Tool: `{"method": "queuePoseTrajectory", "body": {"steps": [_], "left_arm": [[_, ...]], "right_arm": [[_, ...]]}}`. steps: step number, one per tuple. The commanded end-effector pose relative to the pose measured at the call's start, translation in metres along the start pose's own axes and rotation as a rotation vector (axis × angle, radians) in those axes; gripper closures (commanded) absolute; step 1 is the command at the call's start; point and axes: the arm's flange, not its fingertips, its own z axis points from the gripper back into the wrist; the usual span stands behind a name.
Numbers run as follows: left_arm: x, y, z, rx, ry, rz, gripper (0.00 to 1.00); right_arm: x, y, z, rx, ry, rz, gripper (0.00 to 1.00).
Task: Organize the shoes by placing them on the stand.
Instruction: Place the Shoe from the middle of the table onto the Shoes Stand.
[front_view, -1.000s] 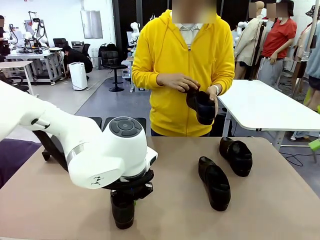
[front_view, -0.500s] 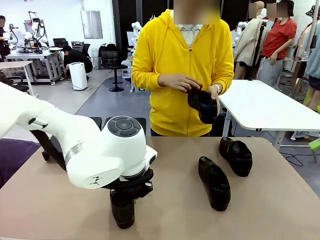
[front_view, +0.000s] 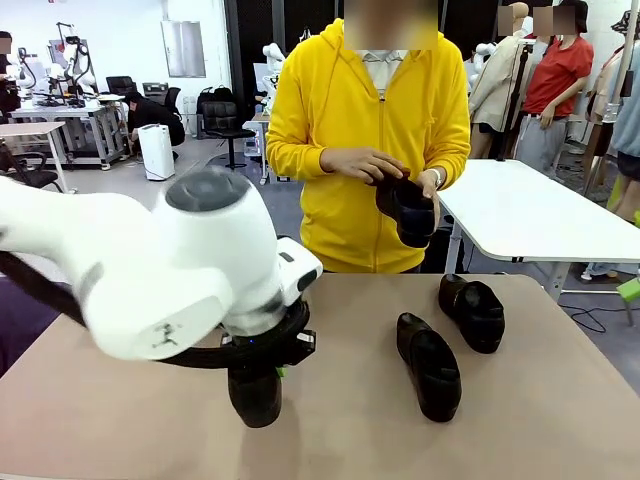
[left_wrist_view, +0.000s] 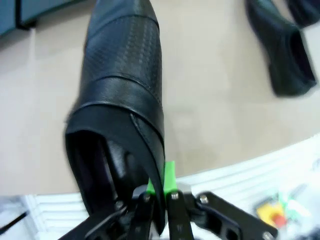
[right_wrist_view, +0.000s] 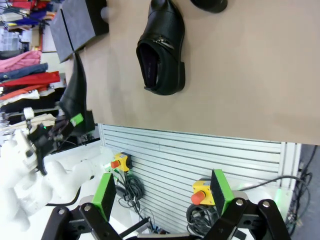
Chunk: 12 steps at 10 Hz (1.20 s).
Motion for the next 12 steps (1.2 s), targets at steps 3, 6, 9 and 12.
{"method": "queuePoseTrajectory", "body": {"steps": [3,6,9,12], "left_arm": [[-0.046,0.095,0.078,0.201,-0.105,-0.333,1.0],[-0.05,0.185,0.081,0.211,-0.183,-0.255,1.0],[-0.028,0.134,0.111,0.255,-0.131,-0.287,1.0],[-0.028,0.134,0.111,0.255,-0.131,-0.287,1.0]], "right_arm": [[0.0,0.002,0.005,-0.009,0.009,-0.011,0.0],[0.0,0.002,0.005,-0.009,0.009,-0.011,0.0],[0.0,0.002,0.005,-0.009,0.009,-0.011,0.0],[0.0,0.002,0.005,-0.009,0.009,-0.011,0.0]]}}
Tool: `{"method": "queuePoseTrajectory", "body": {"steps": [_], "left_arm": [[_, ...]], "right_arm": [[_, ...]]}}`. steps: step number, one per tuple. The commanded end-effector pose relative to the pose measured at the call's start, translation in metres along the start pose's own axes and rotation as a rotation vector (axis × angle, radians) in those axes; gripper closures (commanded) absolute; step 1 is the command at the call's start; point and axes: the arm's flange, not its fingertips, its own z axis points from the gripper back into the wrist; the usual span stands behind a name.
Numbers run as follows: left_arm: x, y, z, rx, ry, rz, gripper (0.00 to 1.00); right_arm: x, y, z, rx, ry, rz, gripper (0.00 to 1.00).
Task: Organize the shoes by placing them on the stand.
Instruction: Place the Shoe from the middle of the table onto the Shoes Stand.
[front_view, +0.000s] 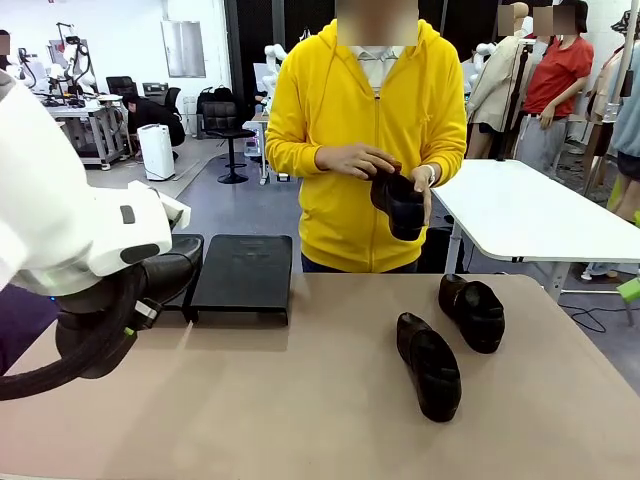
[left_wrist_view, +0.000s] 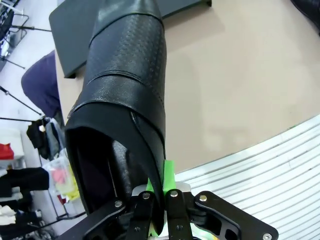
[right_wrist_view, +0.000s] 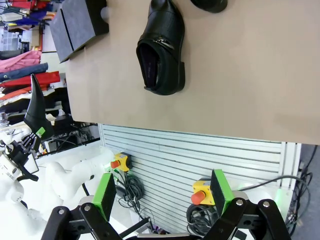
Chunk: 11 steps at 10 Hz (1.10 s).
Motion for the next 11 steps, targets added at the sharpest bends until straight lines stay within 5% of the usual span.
{"method": "queuePoseTrajectory", "body": {"steps": [1,3,5,7,9,10,11], "left_arm": [[0.002,0.006,0.002,-0.007,-0.01,0.014,1.0],[0.0,0.0,0.0,0.0,0.0,0.0,1.0],[0.053,0.061,-0.034,0.034,0.089,0.274,1.0],[0.087,0.121,-0.09,-0.003,0.012,0.439,1.0],[0.116,0.158,-0.151,0.069,-0.074,0.401,1.0],[0.129,0.174,-0.185,-0.045,-0.141,0.301,1.0],[0.138,0.183,-0.208,-0.017,-0.144,0.306,1.0]], "right_arm": [[0.0,0.002,0.005,-0.01,0.009,-0.011,0.0],[0.0,0.002,0.005,-0.01,0.009,-0.011,0.0],[0.0,0.002,0.005,-0.01,0.009,-0.011,0.0],[0.0,0.002,0.005,-0.01,0.009,-0.011,0.0],[0.0,0.002,0.005,-0.01,0.009,-0.011,0.0],[0.0,0.002,0.005,-0.01,0.009,-0.011,0.0],[0.0,0.002,0.005,-0.01,0.009,-0.011,0.0]]}}
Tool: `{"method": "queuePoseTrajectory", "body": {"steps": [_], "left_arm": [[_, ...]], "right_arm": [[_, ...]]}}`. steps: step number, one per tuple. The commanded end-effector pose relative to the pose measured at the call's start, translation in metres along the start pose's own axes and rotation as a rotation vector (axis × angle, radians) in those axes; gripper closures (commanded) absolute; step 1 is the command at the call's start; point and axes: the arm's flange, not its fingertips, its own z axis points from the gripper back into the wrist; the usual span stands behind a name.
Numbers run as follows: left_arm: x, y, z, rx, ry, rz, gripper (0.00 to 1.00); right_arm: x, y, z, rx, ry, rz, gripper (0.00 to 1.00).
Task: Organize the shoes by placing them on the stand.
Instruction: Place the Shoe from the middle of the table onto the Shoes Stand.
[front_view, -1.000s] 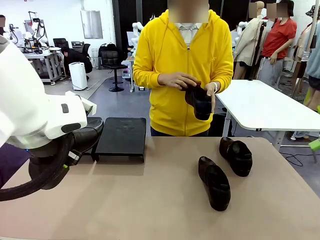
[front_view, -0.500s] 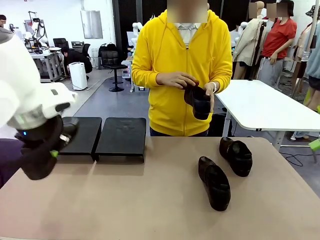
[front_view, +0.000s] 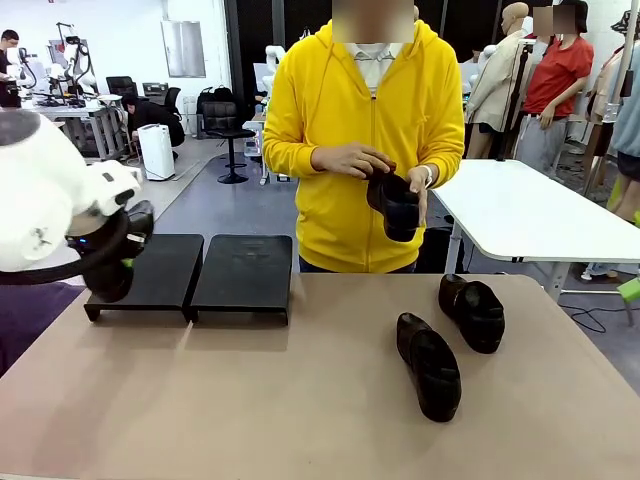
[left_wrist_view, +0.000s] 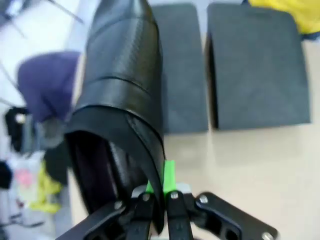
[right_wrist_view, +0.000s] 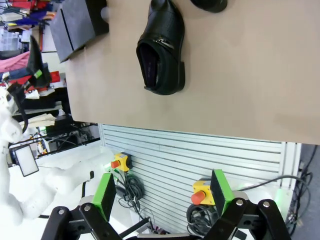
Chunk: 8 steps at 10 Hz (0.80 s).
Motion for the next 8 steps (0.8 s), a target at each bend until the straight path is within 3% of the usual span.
{"method": "queuePoseTrajectory", "body": {"steps": [1,8], "left_arm": [[0.027,0.005,-0.035,-0.028,-0.062,-0.04,1.0],[0.046,0.03,-0.106,0.095,0.017,0.034,1.0]], "right_arm": [[0.0,0.002,0.004,-0.01,0.009,-0.011,0.0],[0.0,0.002,0.004,-0.01,0.009,-0.011,0.0]]}}
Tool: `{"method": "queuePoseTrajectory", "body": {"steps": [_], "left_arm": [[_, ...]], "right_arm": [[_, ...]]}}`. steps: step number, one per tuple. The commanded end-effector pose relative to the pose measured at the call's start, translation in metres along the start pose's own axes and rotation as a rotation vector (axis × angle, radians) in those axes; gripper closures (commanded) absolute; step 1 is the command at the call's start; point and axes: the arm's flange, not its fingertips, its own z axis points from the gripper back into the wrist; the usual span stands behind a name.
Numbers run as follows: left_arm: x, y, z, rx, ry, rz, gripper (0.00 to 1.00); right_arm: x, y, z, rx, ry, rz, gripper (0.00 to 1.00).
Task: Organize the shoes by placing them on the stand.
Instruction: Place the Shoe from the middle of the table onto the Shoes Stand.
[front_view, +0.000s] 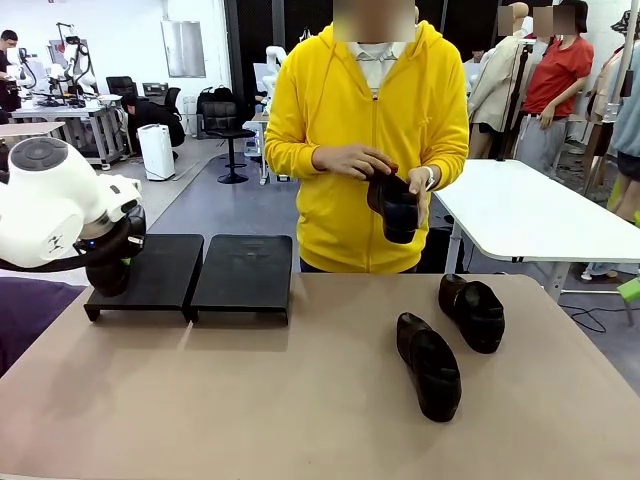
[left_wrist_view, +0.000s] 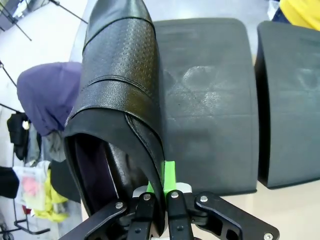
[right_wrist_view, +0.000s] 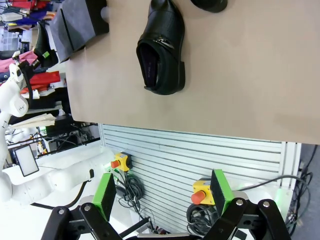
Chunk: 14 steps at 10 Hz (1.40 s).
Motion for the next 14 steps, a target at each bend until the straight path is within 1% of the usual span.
{"method": "queuePoseTrajectory", "body": {"steps": [1,4,7,8,9,13,14], "left_arm": [[0.007,-0.012,-0.016,0.02,-0.002,0.018,1.0],[0.01,-0.009,-0.024,0.071,-0.028,0.032,1.0],[0.011,-0.013,-0.029,0.078,-0.027,0.026,1.0],[0.011,-0.013,-0.03,0.09,-0.02,0.023,0.43],[0.011,-0.014,-0.029,0.085,-0.025,0.023,0.0],[0.012,-0.015,-0.021,0.104,-0.034,0.009,0.0],[0.011,-0.017,-0.013,0.084,-0.043,0.003,0.0]], "right_arm": [[0.0,0.002,0.004,-0.01,0.008,-0.011,0.0],[0.0,0.002,0.004,-0.01,0.008,-0.011,0.0],[0.0,0.002,0.004,-0.01,0.008,-0.011,0.0],[0.0,0.002,0.004,-0.01,0.008,-0.011,0.0],[0.0,0.002,0.004,-0.01,0.008,-0.011,0.0],[0.0,0.002,0.004,-0.01,0.008,-0.011,0.0],[0.0,0.002,0.004,-0.01,0.008,-0.011,0.0]]}}
